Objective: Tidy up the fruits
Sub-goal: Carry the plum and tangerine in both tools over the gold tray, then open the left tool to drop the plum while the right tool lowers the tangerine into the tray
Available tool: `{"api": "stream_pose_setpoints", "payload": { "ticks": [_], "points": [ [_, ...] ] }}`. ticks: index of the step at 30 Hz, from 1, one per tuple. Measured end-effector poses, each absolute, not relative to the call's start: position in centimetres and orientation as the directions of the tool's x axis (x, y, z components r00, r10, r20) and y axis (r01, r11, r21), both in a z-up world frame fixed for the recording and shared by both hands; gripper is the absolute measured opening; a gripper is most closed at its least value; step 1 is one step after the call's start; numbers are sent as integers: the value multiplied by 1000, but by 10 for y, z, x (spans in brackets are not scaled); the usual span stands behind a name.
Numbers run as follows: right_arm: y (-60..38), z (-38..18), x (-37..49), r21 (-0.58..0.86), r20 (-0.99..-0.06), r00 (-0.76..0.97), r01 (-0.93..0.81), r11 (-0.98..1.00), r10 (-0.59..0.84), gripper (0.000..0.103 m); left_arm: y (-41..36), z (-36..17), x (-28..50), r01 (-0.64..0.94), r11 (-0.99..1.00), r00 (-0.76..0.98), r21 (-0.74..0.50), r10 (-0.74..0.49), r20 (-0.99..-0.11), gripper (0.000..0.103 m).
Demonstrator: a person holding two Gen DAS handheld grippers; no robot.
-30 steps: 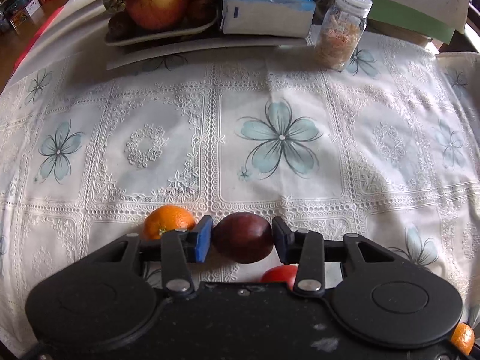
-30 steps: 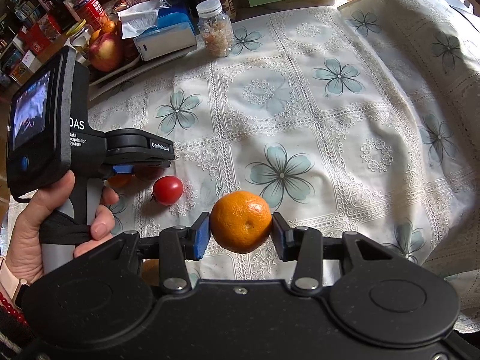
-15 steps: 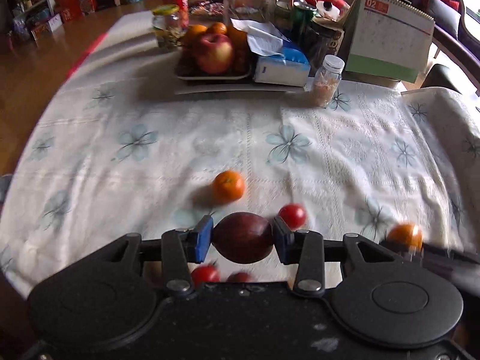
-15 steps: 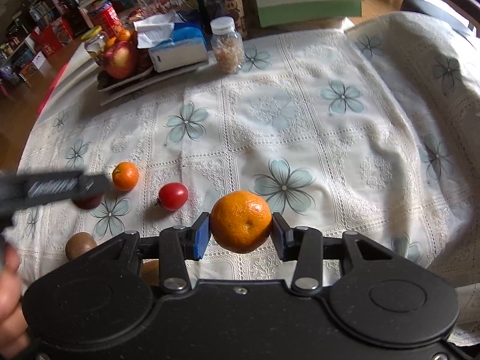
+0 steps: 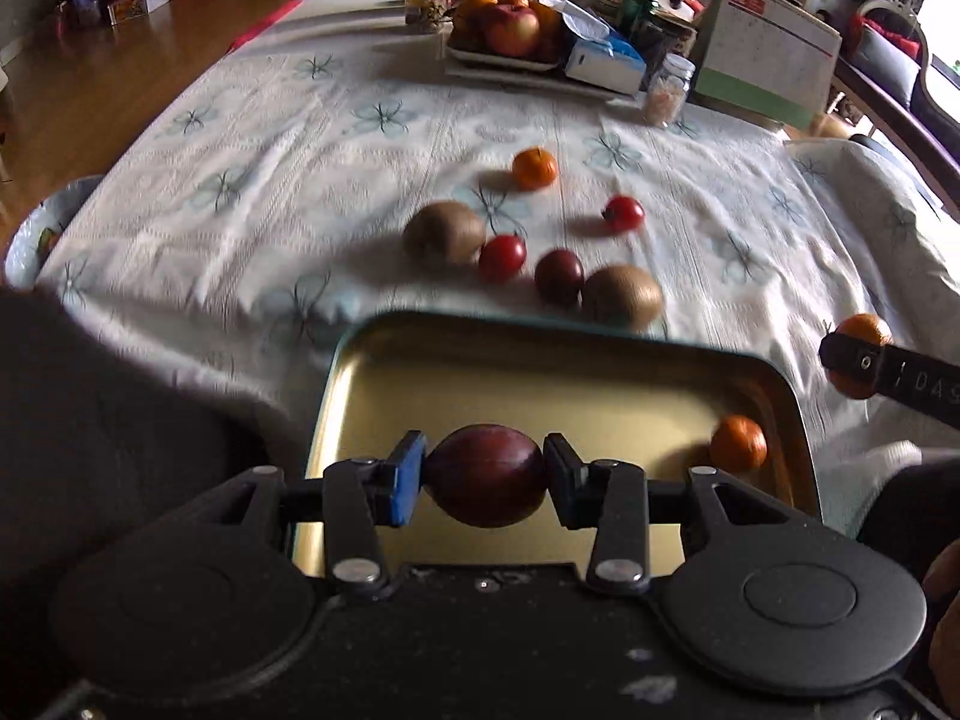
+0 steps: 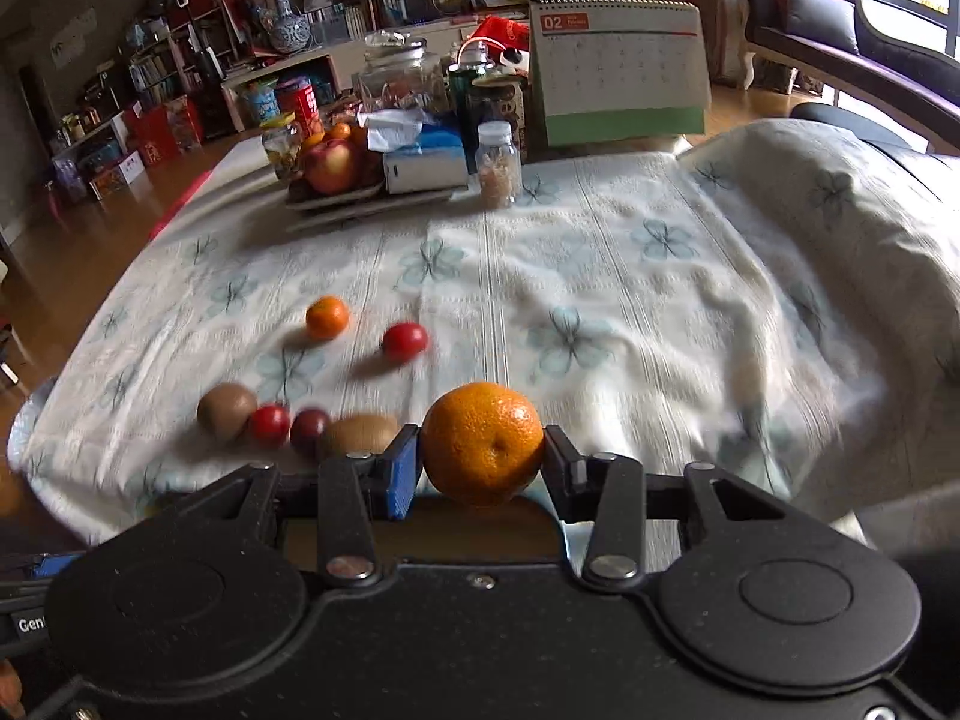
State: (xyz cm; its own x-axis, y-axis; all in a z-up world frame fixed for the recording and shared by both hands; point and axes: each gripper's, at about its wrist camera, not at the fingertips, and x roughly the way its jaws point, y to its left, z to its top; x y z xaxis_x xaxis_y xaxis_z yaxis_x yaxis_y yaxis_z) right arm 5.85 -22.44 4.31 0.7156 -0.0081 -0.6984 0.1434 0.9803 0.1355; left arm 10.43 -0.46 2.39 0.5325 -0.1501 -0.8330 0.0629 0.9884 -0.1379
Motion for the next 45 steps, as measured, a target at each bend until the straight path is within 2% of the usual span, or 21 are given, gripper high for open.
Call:
{"api": "stream_pose_setpoints", "payload": {
  "ticks": [11,16,22,33,45],
  "points": [
    [-201,22,-19,150,-713,700,191,970,-28,51,-19,-8,32,193,976,583,-101,-197,-788,43],
    [-191,16,-33,150,-726,688,175,973,-12,51,-15,-7,41,166,976,571,-143,-214,-792,43],
    [-180,13,-35,108,-724,690,152,982,-27,51,-17,-10,42,166,980,570,-113,-189,-800,43],
    [-167,10,-36,55,-718,695,115,992,-41,51,-17,-14,48,158,978,536,-136,-201,-820,43],
    [-175,8,-32,122,-742,671,124,985,7,52,-17,-14,49,148,978,540,-149,-206,-816,42]
  ]
}}
